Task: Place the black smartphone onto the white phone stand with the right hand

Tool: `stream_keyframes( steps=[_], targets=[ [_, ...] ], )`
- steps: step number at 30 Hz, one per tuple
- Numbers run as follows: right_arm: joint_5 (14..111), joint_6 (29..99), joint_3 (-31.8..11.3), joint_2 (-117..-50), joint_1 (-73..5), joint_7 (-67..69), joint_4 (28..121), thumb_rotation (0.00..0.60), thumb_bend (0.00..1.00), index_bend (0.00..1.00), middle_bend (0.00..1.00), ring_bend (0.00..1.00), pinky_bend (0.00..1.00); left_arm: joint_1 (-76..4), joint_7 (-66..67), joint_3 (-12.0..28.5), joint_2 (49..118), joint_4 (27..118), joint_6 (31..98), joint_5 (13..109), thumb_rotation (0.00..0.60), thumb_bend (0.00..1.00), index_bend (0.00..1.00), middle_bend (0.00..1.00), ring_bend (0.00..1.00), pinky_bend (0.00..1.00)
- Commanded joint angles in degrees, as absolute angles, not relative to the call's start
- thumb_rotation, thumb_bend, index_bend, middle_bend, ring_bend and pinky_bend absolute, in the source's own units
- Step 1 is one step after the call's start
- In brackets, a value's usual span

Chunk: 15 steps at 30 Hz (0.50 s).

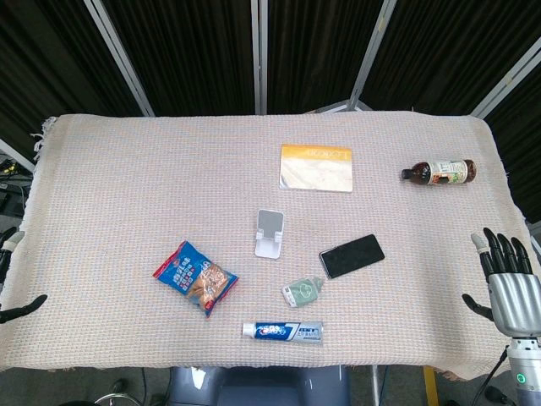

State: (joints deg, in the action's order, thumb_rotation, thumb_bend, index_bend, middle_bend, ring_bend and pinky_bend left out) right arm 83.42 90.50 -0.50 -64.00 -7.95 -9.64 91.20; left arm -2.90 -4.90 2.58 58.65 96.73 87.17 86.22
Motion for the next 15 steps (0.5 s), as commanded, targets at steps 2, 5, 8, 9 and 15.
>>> stream_keyframes(
  steps=[2, 5, 8, 9, 15],
  targets=[
    [83.5, 90.3, -0.7, -63.9, -7.7, -9.8, 91.3, 0.600, 0.00, 0.00, 0.00, 0.00, 0.00, -3.2, -4.5, 2.7, 59.0, 96.3, 86.5, 85.7, 0.600, 0.00, 0.00, 0.00, 0.00, 0.00],
    [83.9, 90.1, -0.8, -63.9, -7.7, -9.7, 91.5, 0.600, 0.00, 0.00, 0.00, 0.00, 0.00, -3.3, -4.3, 2.6, 59.2, 96.0, 86.2, 85.5, 0.600, 0.00, 0.00, 0.00, 0.00, 0.00],
    [84.7, 87.3, -0.4, -63.7, -8.8, -8.0, 91.9, 0.600, 0.00, 0.00, 0.00, 0.00, 0.00, -3.3, -4.4, 2.6, 59.2, 96.2, 86.0, 85.3, 0.600, 0.00, 0.00, 0.00, 0.00, 0.00],
    [85.2, 85.7, -0.4, -63.5, -9.7, -7.1, 91.9, 0.600, 0.00, 0.00, 0.00, 0.00, 0.00, -3.3, -4.4, 2.6, 59.1, 96.3, 86.1, 85.3, 0.600, 0.00, 0.00, 0.00, 0.00, 0.00],
    [90.0, 72.8, -0.5, -63.9, -18.7, -0.3, 88.5, 0.600, 0.00, 0.00, 0.01, 0.00, 0.00, -3.6, -4.1, 3.0, 59.2, 96.4, 85.7, 84.8, 0.600, 0.00, 0.00, 0.00, 0.00, 0.00]
  ],
)
